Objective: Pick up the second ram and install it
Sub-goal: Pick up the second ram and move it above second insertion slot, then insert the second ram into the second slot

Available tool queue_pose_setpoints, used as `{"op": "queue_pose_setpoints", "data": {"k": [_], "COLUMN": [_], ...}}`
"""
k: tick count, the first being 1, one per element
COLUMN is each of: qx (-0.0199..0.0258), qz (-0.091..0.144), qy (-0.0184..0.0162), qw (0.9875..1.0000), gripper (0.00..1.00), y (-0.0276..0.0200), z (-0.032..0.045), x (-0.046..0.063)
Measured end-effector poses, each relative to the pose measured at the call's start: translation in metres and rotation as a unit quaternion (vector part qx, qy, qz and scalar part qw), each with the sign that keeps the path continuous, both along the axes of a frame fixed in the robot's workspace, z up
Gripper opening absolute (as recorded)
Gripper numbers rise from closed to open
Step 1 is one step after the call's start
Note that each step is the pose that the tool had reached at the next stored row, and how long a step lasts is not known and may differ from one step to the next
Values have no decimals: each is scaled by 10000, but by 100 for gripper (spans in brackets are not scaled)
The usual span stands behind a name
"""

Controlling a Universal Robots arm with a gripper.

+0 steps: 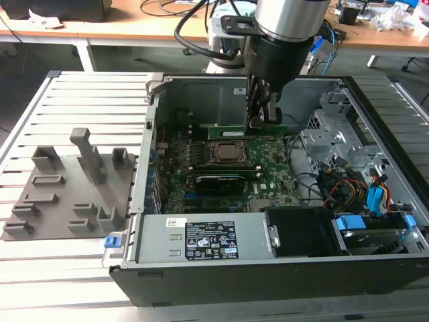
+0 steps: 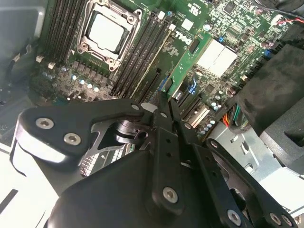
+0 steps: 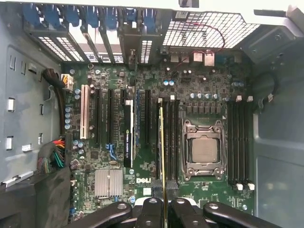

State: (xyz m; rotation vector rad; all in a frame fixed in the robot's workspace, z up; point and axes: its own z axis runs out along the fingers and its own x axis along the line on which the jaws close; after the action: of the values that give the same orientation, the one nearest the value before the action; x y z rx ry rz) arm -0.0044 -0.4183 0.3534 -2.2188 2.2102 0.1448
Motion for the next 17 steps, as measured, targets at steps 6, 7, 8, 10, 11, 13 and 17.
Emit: {"op": "queue_pose_setpoints", "data": {"k": [6,7,8,10,11,13,17], "qx": [1,2,2,3,3,4,4], "qz": [0,0,0,0,0,0,0], "qy": [0,-1,0,-1,0,0,0], "qw": [10000,10000,10000,10000,10000,10000,10000], "gripper": [14,14,14,14,14,14,14], "y": [0,0,0,0,0,0,5], "z": [-3,-4,-3,-4,-4,-4,-105], "x": [0,0,0,0,0,0,-5]}}
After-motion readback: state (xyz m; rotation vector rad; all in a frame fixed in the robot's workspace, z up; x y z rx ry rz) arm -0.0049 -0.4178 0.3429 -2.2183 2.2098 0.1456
